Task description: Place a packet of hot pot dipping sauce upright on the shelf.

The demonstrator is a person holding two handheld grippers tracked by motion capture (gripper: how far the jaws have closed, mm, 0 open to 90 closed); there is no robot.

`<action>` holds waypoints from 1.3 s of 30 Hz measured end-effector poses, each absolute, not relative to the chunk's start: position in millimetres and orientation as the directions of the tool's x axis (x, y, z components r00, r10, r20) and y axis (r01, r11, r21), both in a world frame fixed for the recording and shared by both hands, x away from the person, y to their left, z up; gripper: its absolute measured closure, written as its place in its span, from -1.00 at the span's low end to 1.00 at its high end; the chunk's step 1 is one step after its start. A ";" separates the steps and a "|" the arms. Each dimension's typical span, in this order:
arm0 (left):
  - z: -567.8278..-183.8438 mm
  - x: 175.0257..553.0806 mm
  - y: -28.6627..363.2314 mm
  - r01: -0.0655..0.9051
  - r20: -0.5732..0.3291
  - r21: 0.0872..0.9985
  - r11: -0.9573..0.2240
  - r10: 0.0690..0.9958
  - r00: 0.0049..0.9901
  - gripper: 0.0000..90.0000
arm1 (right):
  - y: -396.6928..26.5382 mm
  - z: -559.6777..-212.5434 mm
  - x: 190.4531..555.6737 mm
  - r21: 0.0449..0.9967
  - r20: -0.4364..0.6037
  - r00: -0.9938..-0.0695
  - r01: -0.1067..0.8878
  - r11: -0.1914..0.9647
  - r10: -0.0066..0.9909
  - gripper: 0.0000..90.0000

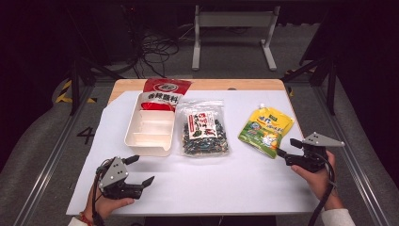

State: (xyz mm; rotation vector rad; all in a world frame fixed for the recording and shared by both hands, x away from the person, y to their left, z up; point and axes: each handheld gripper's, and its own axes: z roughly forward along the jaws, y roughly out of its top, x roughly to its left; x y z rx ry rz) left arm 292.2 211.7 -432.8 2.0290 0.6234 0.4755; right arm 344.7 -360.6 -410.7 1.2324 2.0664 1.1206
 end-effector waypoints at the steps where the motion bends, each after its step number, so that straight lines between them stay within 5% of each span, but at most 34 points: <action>1: -435.2 291.1 210.5 0.244 0.084 0.861 -0.447 0.596 0.799 -0.66 | -360.3 -410.6 345.4 0.836 0.005 -0.479 0.483 0.259 0.878 -0.35; 20: -448.2 286.4 207.1 0.258 0.076 0.839 -0.480 0.572 0.817 -0.66 | -358.5 -410.3 355.9 0.840 0.013 -0.479 0.481 0.250 0.878 -0.36; 39: -451.3 283.4 209.4 0.265 0.064 0.831 -0.490 0.556 0.829 -0.67 | -309.2 -399.6 372.9 0.851 0.020 -0.574 0.439 0.288 0.818 -0.35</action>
